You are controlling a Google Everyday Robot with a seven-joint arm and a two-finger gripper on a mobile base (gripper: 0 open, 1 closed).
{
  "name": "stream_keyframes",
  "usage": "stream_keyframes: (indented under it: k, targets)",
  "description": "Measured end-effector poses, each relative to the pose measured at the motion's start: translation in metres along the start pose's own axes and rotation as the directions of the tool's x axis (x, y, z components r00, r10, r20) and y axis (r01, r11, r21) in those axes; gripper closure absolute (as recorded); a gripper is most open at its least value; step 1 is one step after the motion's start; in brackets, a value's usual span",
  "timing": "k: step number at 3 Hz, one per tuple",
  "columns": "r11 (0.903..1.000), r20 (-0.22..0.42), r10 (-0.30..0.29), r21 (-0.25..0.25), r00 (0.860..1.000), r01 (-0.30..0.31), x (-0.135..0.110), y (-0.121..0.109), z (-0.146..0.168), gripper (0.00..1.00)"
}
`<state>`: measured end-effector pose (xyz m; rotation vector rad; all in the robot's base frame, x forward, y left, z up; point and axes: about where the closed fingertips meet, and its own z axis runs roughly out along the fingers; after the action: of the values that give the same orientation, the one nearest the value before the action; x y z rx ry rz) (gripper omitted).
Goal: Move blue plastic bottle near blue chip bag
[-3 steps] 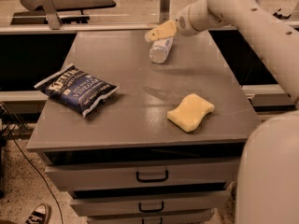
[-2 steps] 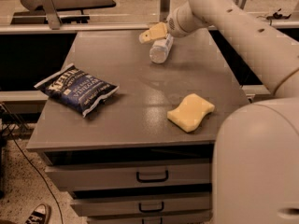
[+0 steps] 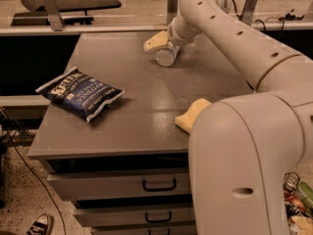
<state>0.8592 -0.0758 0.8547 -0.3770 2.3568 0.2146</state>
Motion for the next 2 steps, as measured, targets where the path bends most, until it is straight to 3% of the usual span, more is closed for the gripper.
stream_keyframes:
  k: [1,2]
  targets:
    - [0.9992,-0.018,0.016,0.038,1.0,-0.015,0.0033,-0.0044,0.0072,0.16]
    - [0.9991,-0.018,0.016,0.039,1.0,-0.016,0.0013,-0.0044,0.0051,0.4]
